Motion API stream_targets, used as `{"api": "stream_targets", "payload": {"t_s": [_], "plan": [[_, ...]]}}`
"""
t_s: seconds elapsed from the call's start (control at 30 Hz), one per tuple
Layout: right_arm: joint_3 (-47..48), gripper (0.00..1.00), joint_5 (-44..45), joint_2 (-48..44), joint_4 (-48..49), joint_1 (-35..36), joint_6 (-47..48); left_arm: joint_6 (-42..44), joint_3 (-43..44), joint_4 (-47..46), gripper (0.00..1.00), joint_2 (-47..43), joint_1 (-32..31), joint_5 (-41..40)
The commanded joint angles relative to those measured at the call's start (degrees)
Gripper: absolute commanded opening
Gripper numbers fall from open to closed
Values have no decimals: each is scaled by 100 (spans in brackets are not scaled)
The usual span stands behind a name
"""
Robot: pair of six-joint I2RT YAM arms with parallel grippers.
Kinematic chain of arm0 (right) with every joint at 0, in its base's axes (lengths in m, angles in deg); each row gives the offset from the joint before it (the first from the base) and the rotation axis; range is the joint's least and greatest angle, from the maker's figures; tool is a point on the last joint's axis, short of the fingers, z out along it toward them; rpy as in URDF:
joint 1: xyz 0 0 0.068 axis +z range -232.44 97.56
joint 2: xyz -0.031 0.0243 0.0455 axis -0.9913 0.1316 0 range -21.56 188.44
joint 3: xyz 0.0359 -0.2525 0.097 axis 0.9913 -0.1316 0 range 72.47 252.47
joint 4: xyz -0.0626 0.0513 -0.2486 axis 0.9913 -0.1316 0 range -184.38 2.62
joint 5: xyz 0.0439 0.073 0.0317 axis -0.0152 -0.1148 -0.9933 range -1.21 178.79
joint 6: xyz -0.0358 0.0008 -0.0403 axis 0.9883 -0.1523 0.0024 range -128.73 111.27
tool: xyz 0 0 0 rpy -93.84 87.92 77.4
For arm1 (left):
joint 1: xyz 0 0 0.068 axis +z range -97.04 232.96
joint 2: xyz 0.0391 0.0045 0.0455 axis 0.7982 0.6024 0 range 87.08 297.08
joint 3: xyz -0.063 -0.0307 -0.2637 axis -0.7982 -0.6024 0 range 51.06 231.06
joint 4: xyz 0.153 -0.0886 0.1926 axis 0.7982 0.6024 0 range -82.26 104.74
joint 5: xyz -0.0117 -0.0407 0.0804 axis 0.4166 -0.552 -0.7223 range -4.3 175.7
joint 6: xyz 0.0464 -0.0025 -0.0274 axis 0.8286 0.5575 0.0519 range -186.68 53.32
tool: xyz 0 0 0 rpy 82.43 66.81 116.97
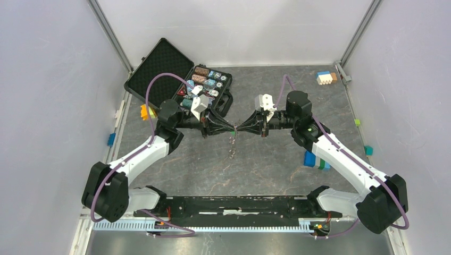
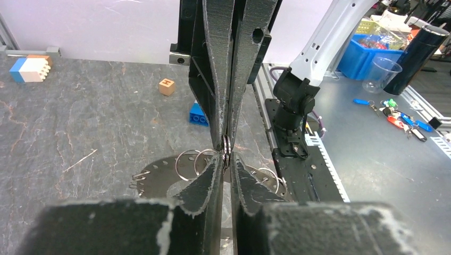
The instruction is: Put the keys on the keyring
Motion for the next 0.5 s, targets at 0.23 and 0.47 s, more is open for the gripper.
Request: {"api": "stream_targets", "payload": {"t_s": [0.23, 0.47], "plan": [[-15, 0, 19, -26, 364, -31, 20, -36, 203, -367, 2, -51, -33, 91], [-74, 5, 455, -48, -72, -6, 461, 1597, 713, 2106, 2, -257, -202, -81]]}}
